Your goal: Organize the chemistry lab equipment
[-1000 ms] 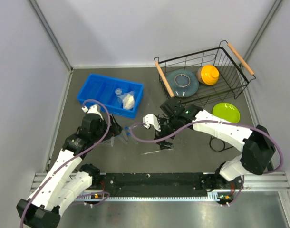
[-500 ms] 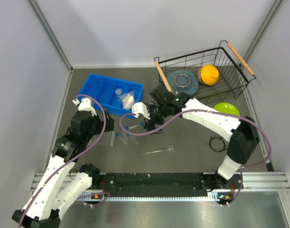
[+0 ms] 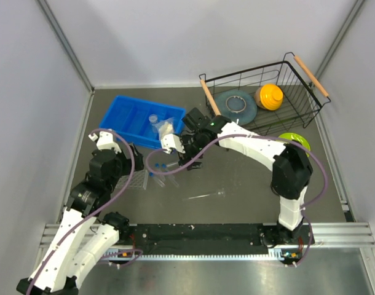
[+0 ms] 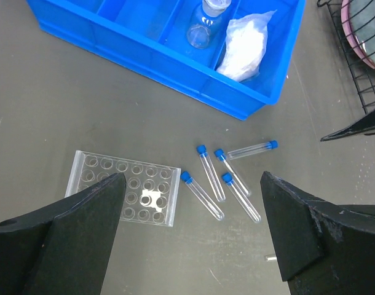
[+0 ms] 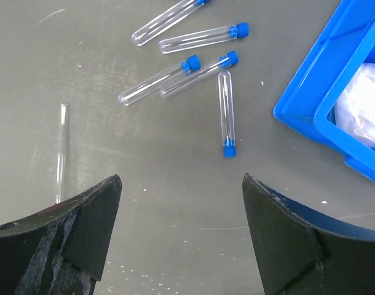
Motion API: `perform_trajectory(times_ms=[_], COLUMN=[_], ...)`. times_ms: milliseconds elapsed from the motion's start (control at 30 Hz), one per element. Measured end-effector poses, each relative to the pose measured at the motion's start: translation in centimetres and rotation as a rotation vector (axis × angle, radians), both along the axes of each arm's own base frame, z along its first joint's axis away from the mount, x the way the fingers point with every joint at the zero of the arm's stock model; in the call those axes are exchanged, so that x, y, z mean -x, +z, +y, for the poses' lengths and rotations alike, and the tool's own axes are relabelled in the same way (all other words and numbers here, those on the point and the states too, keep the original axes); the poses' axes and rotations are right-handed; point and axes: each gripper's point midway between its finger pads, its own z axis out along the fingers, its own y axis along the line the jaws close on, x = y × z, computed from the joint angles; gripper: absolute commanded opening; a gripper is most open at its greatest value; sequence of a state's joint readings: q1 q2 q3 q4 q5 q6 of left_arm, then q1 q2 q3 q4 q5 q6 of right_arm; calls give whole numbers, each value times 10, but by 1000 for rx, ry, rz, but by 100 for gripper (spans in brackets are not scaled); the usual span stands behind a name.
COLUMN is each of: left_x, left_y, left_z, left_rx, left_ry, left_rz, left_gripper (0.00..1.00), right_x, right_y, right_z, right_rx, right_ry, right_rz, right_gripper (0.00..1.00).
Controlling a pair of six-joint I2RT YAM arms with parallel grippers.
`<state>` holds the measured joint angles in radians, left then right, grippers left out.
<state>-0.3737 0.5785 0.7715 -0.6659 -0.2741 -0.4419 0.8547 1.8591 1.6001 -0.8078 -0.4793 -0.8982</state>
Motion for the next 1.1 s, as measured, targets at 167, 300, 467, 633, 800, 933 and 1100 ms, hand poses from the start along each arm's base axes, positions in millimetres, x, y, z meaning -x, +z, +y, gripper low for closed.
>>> perform_trajectory(times_ms=[167, 300, 467, 633, 800, 933, 1100], left_x=[-5, -7, -5, 3, 13, 17, 22], left_y=[1, -3, -10, -21, -32, -35, -26], left_z=[3, 8, 18, 26, 29, 20, 3], left_rx=[-4, -23, -35, -19, 17, 75, 183], left_ry=[22, 53, 105, 162, 201, 189, 122], left_rz=[-20, -12, 20, 74, 134, 160, 122], left_gripper=[97, 97, 98, 99, 99, 99, 99], right_x=[-10, -15, -20, -23, -23, -13, -6], right_y=[-20, -38, -45, -47, -45, -37, -5], right_z=[10, 14, 18, 20, 18, 8, -4], right_rx=[28, 58, 70, 72, 65, 62, 38], right_ry=[-9, -30, -57, -80, -91, -97, -99], right_rz=[21, 48, 59, 66, 71, 79, 68], right_gripper=[77, 76, 75, 75, 75, 76, 76])
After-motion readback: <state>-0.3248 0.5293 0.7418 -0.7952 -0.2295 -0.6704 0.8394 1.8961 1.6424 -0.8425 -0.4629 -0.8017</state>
